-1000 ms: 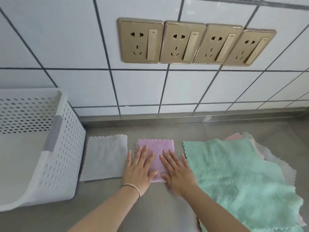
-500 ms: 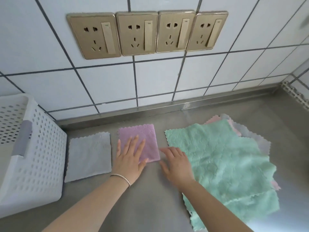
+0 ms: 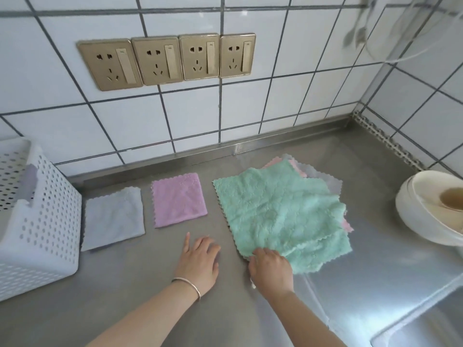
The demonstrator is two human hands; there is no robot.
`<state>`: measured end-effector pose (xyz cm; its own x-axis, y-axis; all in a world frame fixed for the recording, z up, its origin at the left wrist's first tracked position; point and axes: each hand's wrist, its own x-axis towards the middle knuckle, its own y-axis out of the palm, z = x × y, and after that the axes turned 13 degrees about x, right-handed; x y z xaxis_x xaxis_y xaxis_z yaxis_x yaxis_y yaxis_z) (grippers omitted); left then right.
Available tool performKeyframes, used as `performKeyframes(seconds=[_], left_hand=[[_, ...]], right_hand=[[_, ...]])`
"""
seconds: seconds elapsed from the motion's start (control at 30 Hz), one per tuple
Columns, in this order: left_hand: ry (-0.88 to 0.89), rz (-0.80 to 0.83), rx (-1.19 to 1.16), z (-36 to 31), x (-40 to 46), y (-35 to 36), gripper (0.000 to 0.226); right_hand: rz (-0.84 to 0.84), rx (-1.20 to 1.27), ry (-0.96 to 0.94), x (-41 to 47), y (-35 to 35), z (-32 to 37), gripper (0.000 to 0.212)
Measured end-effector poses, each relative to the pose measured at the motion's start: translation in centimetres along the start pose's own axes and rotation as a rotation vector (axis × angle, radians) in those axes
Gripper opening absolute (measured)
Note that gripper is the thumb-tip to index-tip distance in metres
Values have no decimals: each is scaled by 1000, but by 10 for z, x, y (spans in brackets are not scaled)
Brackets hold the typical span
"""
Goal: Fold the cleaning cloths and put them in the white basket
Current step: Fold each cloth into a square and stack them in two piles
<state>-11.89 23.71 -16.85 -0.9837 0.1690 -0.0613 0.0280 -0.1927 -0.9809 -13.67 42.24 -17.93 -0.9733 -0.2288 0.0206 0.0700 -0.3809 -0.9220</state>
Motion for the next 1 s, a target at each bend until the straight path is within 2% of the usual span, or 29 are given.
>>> performKeyframes(seconds=[0.13, 0.27, 0.33, 0.4, 0.5, 0.57, 0.6, 0.7, 0.77, 0.83, 0.9, 1.0], left_hand=[[-23, -20, -63, -14, 2, -14, 38], [-36, 29, -132, -21, 0, -21, 32], [-48, 112, -180, -25, 0, -22, 36], [-53, 104, -236, -28, 2, -21, 41], [46, -110, -348, -38, 18, -38, 55], [121, -237, -290, -48, 38, -51, 61], [118, -262, -262, -51, 47, -63, 54], [76, -334, -205, -52, 72, -90, 15], [47, -386, -220, -46, 84, -105, 6], [18, -407, -237, -34, 93, -115, 20], [-37, -428, -271, -17, 94, -124, 21], [-181, -305, -310, 13, 81, -132, 29]], right_hand=[[38, -73, 22, 8, 2, 2, 29], [71, -83, -1, 8, 7, -3, 35], [76, -69, -36, 6, 7, -7, 36], [5, 2, -118, 5, 1, -9, 29], [-191, 94, -316, 11, -21, -16, 16], [-268, 98, -419, 18, -46, -20, 23], [-283, 101, -447, 23, -60, -20, 25], [-312, 130, -479, 37, -103, -16, 33], [-367, 143, -467, 45, -131, -14, 37], [-449, 191, -434, 54, -160, -10, 36], [-526, 252, -431, 61, -185, -3, 30], [-574, 301, -512, 64, -213, 22, 18]])
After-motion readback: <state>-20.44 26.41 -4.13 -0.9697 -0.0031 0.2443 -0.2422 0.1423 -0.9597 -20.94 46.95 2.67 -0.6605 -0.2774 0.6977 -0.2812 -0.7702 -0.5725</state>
